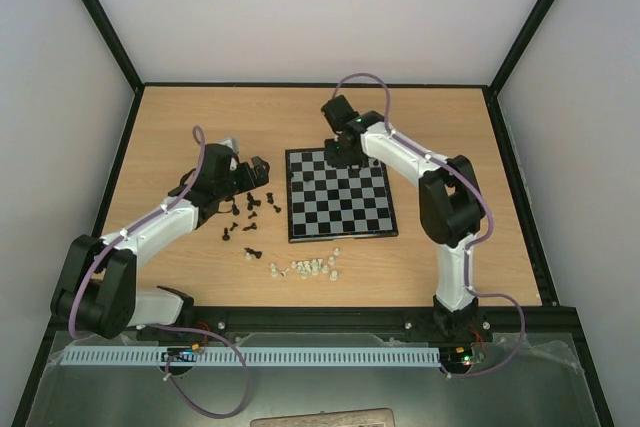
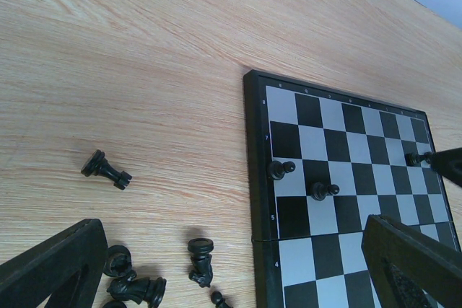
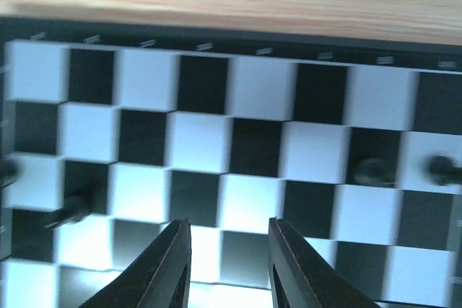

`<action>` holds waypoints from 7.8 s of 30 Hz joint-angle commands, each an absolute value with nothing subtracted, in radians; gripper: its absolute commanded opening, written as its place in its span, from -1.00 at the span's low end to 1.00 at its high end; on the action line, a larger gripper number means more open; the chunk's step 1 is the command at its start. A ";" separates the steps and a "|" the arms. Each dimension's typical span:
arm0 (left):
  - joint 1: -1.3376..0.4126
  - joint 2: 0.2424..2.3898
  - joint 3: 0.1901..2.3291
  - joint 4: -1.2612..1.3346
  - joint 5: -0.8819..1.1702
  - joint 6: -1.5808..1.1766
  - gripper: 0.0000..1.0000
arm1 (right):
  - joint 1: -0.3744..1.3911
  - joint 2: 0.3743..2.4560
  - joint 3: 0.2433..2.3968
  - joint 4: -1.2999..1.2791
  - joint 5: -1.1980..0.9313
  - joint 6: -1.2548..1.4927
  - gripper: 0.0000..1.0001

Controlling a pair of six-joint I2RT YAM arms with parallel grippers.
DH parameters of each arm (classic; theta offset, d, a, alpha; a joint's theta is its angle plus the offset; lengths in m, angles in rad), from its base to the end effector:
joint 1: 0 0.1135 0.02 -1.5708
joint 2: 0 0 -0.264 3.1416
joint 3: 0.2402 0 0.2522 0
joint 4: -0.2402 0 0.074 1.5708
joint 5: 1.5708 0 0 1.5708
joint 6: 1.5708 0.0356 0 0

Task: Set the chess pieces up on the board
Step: Move the chess piece to the chessboard, then pick up the chess piece at the center of the board.

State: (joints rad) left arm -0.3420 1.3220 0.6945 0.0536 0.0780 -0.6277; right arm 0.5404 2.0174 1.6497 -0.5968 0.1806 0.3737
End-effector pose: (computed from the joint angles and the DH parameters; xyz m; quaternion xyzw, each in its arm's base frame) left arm 0.2633 -0.0967 0.2147 -0.1065 0.8714 -0.2529 0.4067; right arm 0.3860 0.2241 0.2299 -0.0523 0.9495 0.0540 0.3048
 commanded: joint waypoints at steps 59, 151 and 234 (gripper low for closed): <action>-0.338 1.333 0.702 0.055 0.061 -0.610 0.99 | 0.524 2.205 1.803 -0.741 0.207 0.361 -0.91; -0.272 1.272 0.663 0.018 0.000 -0.633 0.99 | 0.709 2.374 2.082 -0.819 0.154 0.343 -0.84; -0.334 1.495 0.827 -0.458 -0.059 -0.693 -0.19 | 0.655 1.991 1.723 -0.656 0.015 0.353 -0.42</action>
